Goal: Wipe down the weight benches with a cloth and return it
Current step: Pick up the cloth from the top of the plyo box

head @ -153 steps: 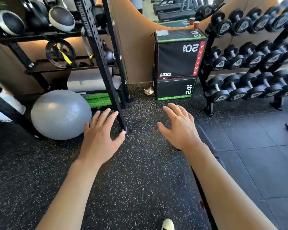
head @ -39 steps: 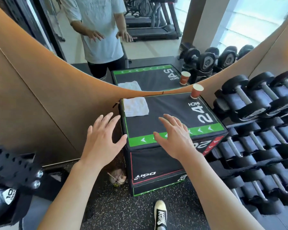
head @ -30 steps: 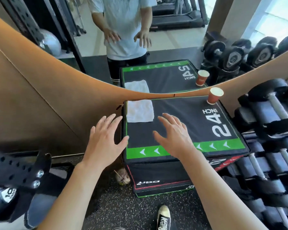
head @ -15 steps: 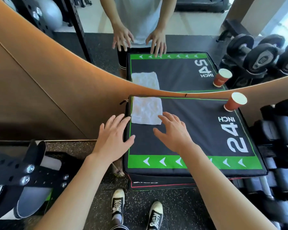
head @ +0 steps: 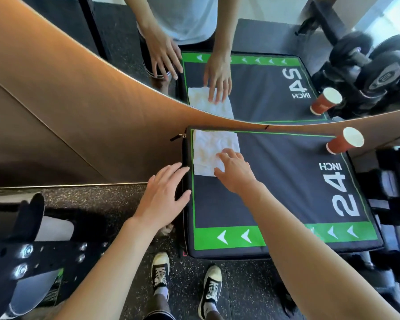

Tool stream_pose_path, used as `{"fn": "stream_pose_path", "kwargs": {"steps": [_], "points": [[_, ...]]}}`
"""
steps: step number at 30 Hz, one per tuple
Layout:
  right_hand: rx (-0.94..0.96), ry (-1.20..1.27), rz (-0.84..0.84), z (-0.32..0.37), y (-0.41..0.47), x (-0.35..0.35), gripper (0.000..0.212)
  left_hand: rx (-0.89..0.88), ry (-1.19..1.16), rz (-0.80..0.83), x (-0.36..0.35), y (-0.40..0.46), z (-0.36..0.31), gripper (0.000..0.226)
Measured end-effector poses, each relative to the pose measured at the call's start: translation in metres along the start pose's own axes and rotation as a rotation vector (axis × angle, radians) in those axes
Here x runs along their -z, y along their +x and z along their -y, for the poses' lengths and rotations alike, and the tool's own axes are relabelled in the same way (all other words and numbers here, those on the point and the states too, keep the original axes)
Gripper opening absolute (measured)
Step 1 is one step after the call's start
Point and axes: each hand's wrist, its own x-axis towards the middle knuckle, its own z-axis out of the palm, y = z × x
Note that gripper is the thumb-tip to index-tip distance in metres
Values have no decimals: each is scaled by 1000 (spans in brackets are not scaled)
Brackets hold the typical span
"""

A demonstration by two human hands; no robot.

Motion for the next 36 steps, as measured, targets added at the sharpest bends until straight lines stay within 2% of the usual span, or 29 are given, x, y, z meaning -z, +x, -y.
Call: {"fn": "stream_pose_path", "kwargs": {"steps": [7,16,24,29,32,36], "points": [[-18,-48,-101,1,-2,-17,40,-55,59,28,-4,22,2,60],[-25,10,-182,-56,-88,-43,37,-170,211,158,-61,19,-51,54],[-47,54,-249,-130,-159,-56,44,-315,267,284,-115,3,-108,50],[-112,69,-200,-158,-163,-44,50,-394,258,327,-138,-11,-134,47],[-117,157,-268,-156,-158,-39,47,-407,246,315,-138,-15,-134,46],[-144,137,-173,-140,-137,-42,85,-349,257,223,-124,-11,-122,48]]}}
